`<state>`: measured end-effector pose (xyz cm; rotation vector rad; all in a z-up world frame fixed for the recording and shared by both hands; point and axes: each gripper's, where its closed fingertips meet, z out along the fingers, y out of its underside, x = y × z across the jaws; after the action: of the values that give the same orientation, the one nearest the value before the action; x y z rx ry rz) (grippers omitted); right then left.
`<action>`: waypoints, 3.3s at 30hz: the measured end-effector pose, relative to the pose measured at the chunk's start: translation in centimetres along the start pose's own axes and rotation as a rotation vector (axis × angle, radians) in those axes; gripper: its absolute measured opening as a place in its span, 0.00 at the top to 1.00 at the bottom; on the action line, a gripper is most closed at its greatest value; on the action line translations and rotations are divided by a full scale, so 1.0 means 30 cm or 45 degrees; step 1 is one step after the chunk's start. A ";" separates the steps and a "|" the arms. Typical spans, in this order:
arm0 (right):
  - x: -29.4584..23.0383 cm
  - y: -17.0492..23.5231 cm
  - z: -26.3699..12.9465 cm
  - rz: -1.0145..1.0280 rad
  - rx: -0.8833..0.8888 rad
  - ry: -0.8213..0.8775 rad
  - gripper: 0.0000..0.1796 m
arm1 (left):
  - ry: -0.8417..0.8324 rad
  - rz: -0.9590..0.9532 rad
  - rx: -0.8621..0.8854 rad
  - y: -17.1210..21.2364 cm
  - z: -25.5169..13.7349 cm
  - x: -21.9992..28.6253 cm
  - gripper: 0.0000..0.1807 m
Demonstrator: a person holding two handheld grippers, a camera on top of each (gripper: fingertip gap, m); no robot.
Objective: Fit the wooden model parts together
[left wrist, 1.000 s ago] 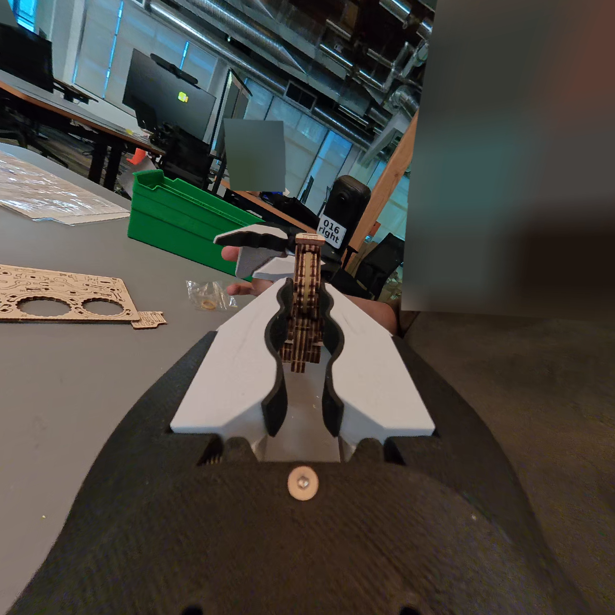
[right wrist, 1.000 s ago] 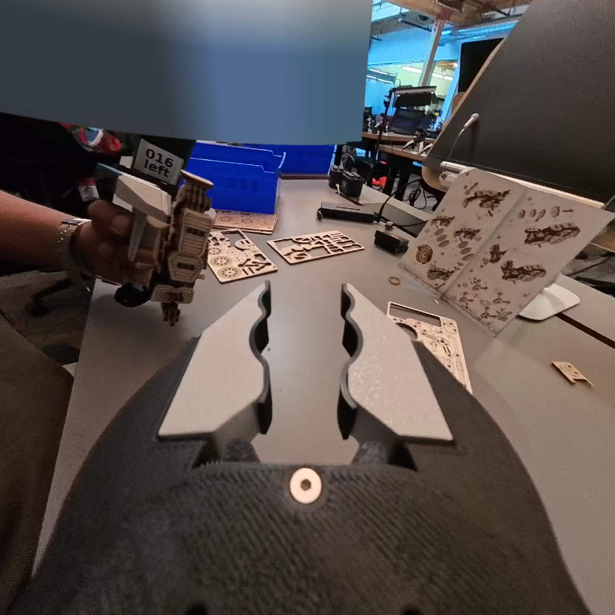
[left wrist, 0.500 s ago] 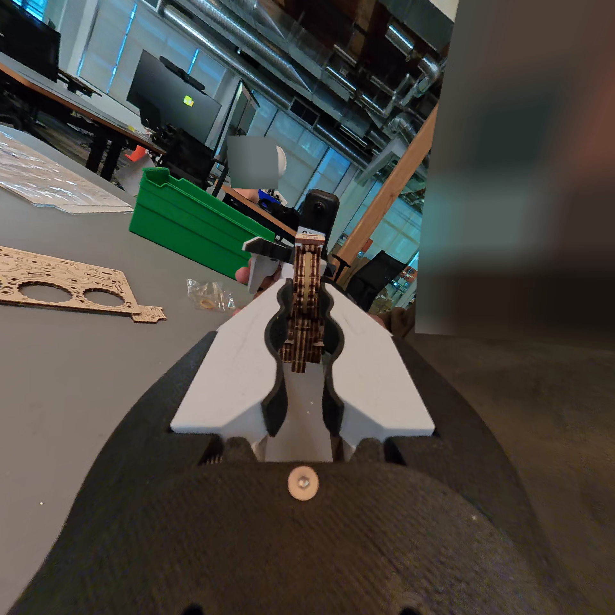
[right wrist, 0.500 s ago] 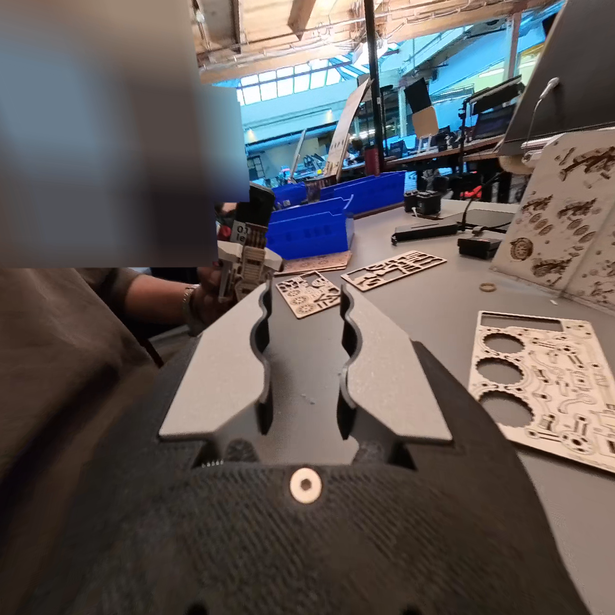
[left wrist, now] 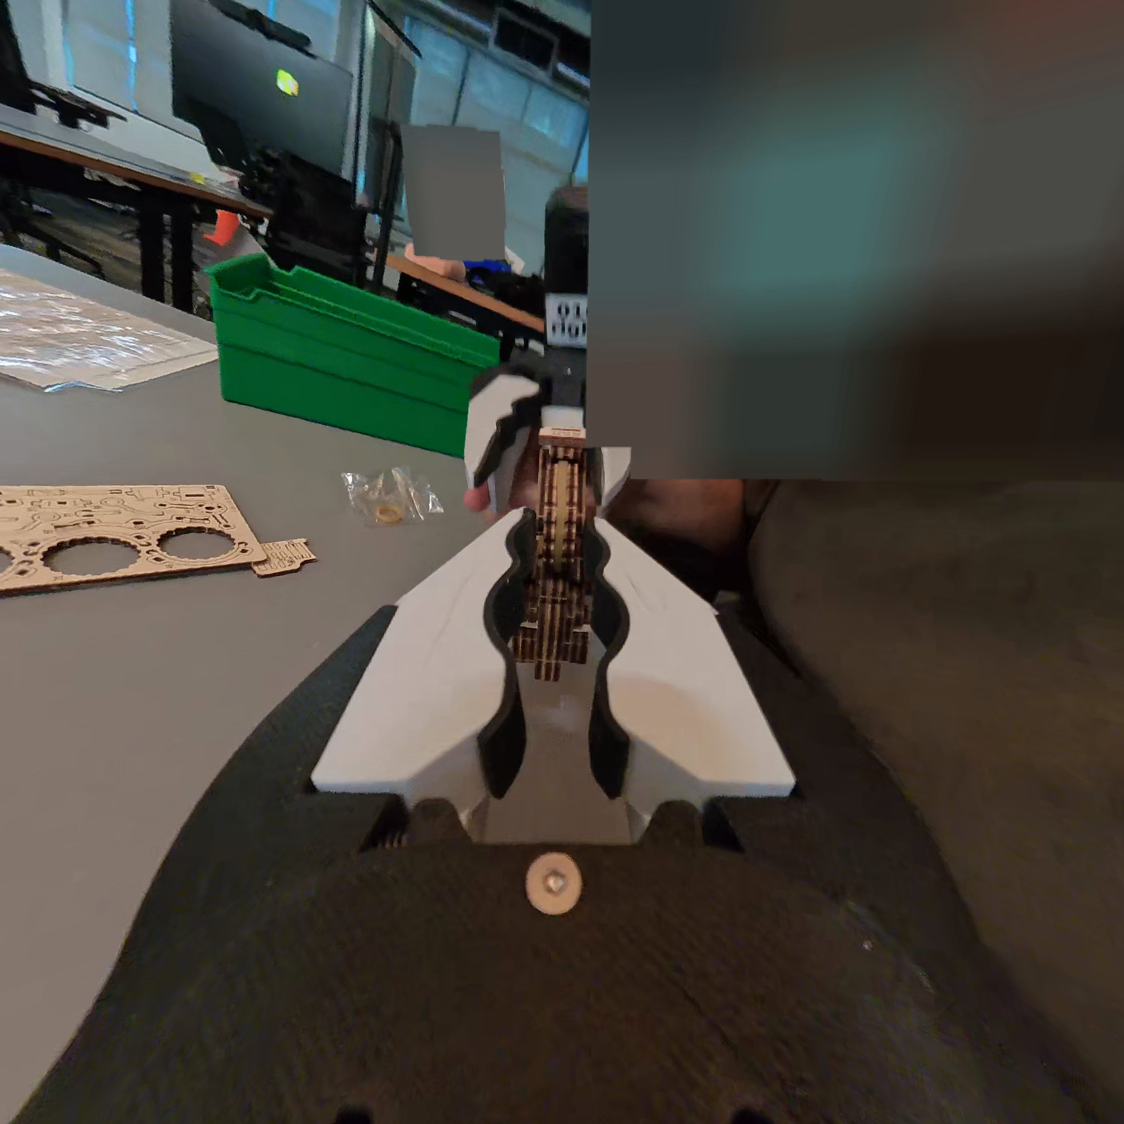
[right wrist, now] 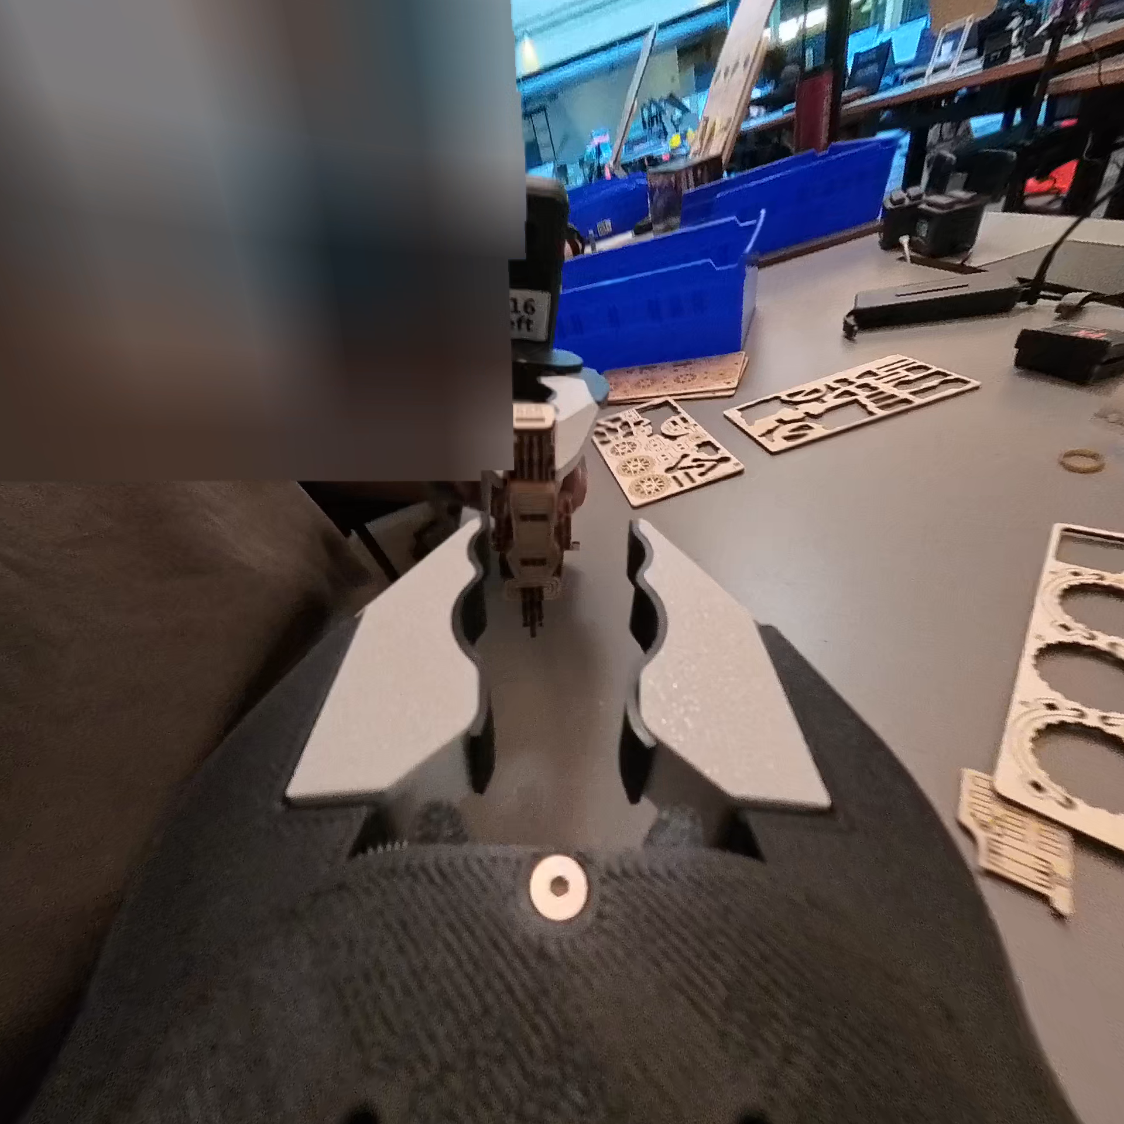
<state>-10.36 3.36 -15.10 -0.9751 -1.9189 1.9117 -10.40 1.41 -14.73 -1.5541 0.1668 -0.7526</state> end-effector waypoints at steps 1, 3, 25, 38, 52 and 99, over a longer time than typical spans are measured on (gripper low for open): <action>-0.005 -0.002 -0.006 -0.021 -0.034 0.005 0.76 | 0.000 0.058 -0.045 0.013 0.000 0.005 0.93; -0.031 0.001 -0.018 -0.048 -0.121 -0.020 0.77 | -0.035 0.252 -0.128 0.034 -0.002 0.016 0.93; -0.032 0.132 -0.028 -0.867 -0.609 0.220 0.83 | -0.363 0.836 -0.483 0.148 0.049 -0.028 0.93; 0.051 0.189 0.026 -0.640 -0.952 -0.007 0.85 | -0.295 0.130 -0.402 0.155 0.030 -0.083 0.93; 0.004 0.208 0.018 -0.464 -1.126 -0.250 0.90 | -0.222 0.184 -0.395 0.148 0.039 -0.046 0.93; -0.010 0.205 0.025 -0.373 -1.078 -0.215 0.91 | -0.190 0.139 -0.392 0.156 0.042 -0.037 0.93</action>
<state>-8.93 2.02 -20.99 -0.6455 -2.8569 1.0227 -9.04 2.34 -19.43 -1.8698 0.2642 -0.5401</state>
